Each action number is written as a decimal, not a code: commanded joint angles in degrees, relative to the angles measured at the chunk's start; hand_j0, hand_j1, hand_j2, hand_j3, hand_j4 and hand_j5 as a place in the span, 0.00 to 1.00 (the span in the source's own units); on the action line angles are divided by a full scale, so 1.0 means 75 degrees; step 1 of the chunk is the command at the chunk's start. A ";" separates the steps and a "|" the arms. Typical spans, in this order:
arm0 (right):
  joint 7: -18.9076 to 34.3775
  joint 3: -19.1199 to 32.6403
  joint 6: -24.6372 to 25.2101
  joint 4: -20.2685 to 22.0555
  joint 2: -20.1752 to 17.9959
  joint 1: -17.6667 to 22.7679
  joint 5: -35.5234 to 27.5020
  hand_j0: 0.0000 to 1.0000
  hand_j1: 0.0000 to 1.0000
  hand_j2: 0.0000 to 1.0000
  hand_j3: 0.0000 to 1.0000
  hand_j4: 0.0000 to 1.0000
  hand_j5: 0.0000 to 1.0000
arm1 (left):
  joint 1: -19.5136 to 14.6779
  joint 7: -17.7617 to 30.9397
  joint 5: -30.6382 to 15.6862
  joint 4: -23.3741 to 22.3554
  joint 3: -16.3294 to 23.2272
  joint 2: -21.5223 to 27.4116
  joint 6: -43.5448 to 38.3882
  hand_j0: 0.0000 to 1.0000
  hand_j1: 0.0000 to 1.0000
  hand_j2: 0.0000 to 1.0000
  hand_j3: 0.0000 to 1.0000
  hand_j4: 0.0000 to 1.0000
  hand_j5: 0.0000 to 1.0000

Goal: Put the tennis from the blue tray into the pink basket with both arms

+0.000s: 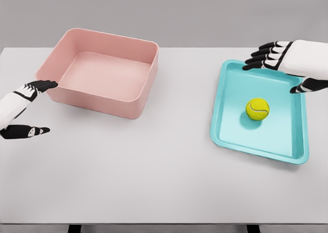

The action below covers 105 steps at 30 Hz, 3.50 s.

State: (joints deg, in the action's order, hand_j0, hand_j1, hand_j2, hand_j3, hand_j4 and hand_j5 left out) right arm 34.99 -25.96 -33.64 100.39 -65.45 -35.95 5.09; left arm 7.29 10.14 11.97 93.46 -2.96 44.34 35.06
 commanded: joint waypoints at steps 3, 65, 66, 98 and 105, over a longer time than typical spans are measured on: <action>0.0001 0.0004 -0.0073 0.0009 0.0020 0.0012 -0.0046 1.00 1.00 1.00 1.00 1.00 1.00 | 0.0000 -0.0016 -0.0096 0.0042 -0.0039 -0.0018 -0.0007 1.00 1.00 1.00 1.00 1.00 1.00; 0.0001 -0.2387 0.3161 -0.3073 0.1660 -0.0141 -0.0983 0.79 0.79 0.79 0.79 0.79 0.79 | 0.1676 0.0077 -0.5077 0.0663 0.2141 0.2303 -0.0007 1.00 1.00 1.00 1.00 1.00 1.00; 0.0001 -0.2387 0.3149 -0.3073 0.1672 -0.0141 -0.0983 0.79 0.79 0.79 0.79 0.79 0.79 | 0.1676 0.0077 -0.5077 0.0663 0.2153 0.2303 -0.0007 1.00 1.00 1.00 1.00 1.00 1.00; 0.0001 -0.1777 0.1356 -0.0823 0.3020 -0.0269 -0.0972 0.45 0.45 0.45 0.45 0.45 0.45 | 0.1676 0.0077 -0.5077 0.0675 0.2153 0.2303 -0.0007 1.00 1.00 1.00 1.00 1.00 1.00; 0.0001 -0.3078 0.1438 -0.0729 0.4109 -0.0316 -0.0151 0.45 0.45 0.45 0.45 0.45 0.45 | 0.1676 0.0077 -0.5077 0.0675 0.2153 0.2303 -0.0007 1.00 1.00 1.00 1.00 1.00 1.00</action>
State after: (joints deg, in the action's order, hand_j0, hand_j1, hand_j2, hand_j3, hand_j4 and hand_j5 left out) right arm 35.03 -46.68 -23.05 94.68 -36.51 -38.41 3.19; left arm 19.86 10.73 -25.78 98.50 13.13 61.52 35.04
